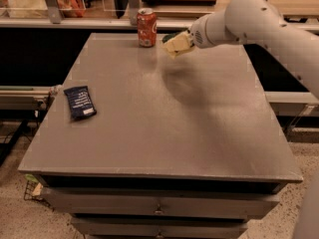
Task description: Move sponge near coke can
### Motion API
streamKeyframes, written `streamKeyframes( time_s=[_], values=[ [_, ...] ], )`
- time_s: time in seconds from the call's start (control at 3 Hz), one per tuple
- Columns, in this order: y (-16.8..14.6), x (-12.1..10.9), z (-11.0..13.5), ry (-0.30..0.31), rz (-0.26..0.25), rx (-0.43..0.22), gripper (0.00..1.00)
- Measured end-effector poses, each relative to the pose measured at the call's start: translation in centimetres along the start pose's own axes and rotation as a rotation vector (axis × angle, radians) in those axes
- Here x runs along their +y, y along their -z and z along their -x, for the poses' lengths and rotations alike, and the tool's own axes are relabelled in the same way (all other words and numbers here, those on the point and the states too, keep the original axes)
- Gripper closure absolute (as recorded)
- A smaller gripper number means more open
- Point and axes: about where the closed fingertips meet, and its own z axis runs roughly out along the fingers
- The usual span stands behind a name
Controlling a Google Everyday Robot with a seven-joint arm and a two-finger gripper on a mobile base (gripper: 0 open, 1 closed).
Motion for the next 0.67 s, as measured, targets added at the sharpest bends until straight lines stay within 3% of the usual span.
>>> streamKeyframes(
  time_s=[0.33,0.67],
  values=[
    [-3.8,2.0,1.6,0.009,0.059,-0.006,1.00],
    [-5.8,3.3,2.1,0.006,0.099,0.012,0.80]
  ],
)
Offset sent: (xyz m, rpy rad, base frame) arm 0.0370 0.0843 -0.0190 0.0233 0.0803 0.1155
